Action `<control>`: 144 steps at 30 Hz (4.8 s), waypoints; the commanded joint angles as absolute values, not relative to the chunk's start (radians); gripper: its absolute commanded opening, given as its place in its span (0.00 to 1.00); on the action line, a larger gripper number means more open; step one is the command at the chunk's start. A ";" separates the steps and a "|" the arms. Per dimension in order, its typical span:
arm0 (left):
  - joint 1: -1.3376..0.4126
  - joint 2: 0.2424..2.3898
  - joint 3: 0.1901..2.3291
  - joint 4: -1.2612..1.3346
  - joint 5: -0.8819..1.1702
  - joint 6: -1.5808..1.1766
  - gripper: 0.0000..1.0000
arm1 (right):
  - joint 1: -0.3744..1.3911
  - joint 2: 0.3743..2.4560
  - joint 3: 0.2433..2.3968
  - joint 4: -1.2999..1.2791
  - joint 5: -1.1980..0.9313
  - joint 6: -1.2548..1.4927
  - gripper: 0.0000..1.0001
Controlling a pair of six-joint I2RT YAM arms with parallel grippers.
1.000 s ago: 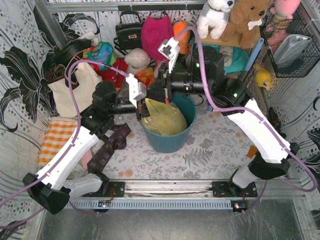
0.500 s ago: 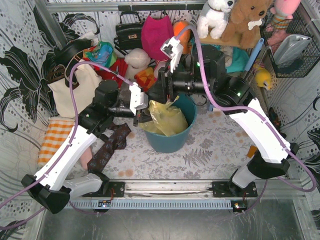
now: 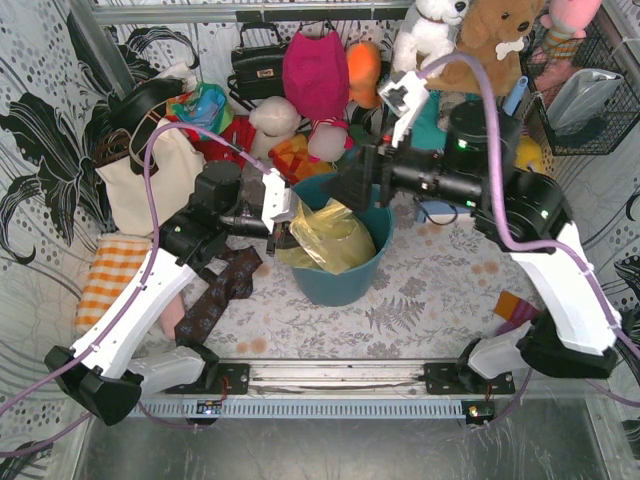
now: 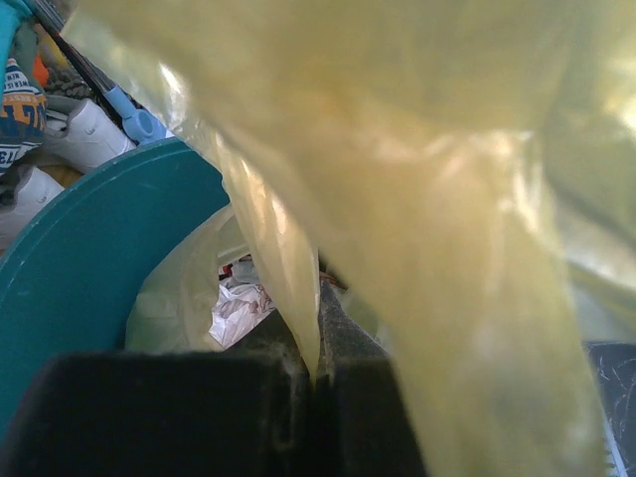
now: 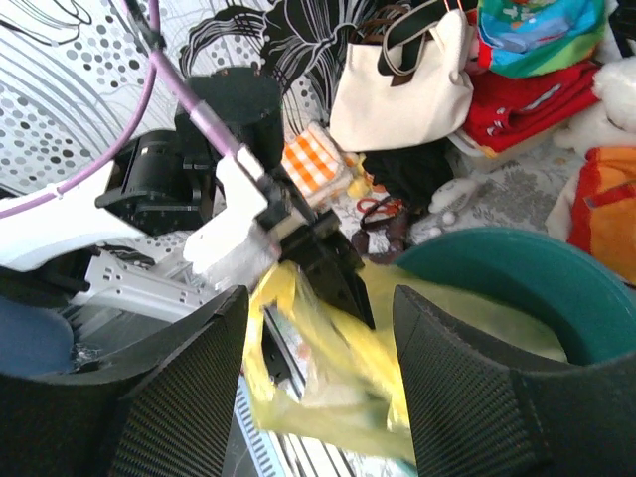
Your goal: Tie the trash bag
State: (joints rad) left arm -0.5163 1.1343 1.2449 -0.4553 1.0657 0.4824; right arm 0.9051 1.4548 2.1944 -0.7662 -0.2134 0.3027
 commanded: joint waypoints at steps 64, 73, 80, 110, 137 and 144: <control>-0.516 1.204 1.613 -0.729 1.130 0.394 0.97 | 0.908 1.233 1.770 -0.622 -0.103 0.481 0.00; -0.517 1.227 1.654 -0.756 1.169 0.392 0.97 | 0.908 1.229 1.766 -0.627 -0.097 0.478 0.00; -0.516 1.234 1.688 -0.854 1.178 0.435 0.98 | 0.907 1.226 1.766 -0.626 -0.089 0.474 0.00; -0.516 1.217 1.678 -0.779 1.099 0.291 0.98 | 0.907 1.227 1.776 -0.625 -0.097 0.468 0.00; -0.516 1.234 1.667 -0.719 0.815 0.253 0.92 | 0.908 1.208 1.764 -0.630 -0.082 0.475 0.00; -0.517 1.104 1.592 -0.683 0.775 0.264 0.90 | 0.907 1.200 1.755 -0.627 -0.077 0.476 0.00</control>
